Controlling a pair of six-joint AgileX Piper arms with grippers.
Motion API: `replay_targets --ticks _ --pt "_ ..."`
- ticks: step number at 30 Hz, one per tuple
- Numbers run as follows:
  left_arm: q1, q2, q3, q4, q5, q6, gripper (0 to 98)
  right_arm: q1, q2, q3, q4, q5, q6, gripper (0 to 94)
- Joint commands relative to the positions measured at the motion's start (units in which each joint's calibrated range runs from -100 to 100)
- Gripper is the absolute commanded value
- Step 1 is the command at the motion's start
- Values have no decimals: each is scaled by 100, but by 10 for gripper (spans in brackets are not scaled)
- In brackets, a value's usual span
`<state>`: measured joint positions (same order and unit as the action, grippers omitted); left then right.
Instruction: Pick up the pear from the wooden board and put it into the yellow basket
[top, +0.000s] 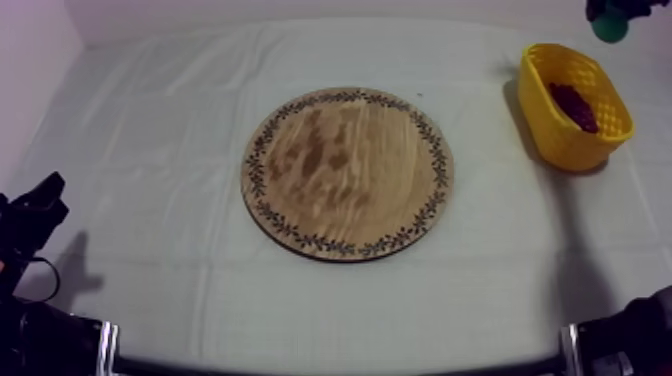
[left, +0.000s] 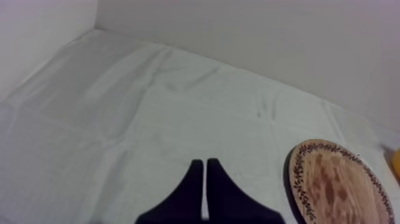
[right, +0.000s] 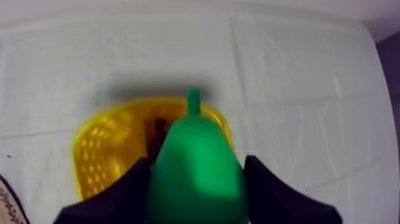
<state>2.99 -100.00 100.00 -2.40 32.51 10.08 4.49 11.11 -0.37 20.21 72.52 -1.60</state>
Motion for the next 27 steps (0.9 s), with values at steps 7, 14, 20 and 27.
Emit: replay_targets --ticks 7,14,20,27 --pt "1 0 0 -2 -1 1 1 -27 -116 1368 -56 -362 -44 355" --pt "1 0 0 -2 -1 1 1 -110 114 1981 -61 -945 -145 448" --pt "1 0 0 -2 -1 1 1 -119 478 2192 -41 -1452 -219 718" --pt "1 0 0 -2 -1 1 1 -228 544 2022 -126 -1689 -259 732"
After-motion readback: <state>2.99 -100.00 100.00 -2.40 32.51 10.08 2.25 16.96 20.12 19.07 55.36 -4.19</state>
